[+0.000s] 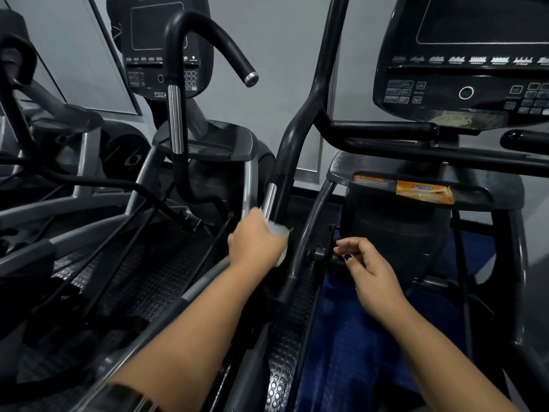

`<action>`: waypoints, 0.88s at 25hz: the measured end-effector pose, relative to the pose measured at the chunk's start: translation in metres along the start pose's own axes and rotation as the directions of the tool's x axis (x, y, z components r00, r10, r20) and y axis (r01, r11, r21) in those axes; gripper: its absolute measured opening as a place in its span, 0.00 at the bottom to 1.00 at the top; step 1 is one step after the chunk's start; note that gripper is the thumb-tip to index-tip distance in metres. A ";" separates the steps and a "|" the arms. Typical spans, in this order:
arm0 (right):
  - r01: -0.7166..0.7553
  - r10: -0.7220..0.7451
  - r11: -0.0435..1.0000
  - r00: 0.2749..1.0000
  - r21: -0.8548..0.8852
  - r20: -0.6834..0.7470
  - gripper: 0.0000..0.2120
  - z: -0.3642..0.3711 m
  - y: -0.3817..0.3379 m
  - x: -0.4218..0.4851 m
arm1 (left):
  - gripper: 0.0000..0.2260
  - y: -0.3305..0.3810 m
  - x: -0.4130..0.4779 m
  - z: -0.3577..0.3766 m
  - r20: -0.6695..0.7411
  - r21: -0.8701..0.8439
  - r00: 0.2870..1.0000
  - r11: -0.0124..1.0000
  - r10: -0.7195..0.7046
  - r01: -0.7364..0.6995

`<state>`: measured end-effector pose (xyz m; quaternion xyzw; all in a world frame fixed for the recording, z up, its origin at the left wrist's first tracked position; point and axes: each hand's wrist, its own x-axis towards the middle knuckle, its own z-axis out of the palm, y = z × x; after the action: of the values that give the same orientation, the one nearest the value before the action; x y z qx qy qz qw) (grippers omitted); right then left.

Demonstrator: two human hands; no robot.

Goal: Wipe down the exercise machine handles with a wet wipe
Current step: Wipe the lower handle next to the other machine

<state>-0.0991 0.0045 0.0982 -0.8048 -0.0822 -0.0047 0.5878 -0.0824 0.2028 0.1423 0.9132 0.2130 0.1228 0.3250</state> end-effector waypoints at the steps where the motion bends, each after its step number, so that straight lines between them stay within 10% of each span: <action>1: -0.002 0.002 1.000 1.000 -0.003 0.000 0.18 0.000 0.000 0.000 | 0.12 0.014 0.015 -0.003 0.022 -0.048 1.000 0.999 -0.021 0.022; 9: -0.014 0.014 1.000 0.999 -0.015 -0.040 0.20 -0.007 0.002 -0.001 | 0.16 0.054 0.079 -0.021 0.374 -0.520 0.925 0.842 0.072 0.145; 16: -0.035 0.035 0.999 0.999 -0.017 -0.028 0.20 -0.011 0.002 -0.023 | 0.21 0.026 0.075 -0.026 0.729 -0.395 0.670 0.886 0.140 0.244; 22: -0.041 0.041 0.999 0.999 -0.024 -0.005 0.18 -0.008 -0.004 -0.035 | 0.17 -0.013 0.041 -0.025 0.784 -0.352 0.613 0.885 0.101 0.305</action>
<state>-0.1339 -0.0061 0.1006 -0.8133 -0.0643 0.0048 0.5782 -0.0589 0.2444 0.1563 0.7575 0.0683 -0.2613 0.5943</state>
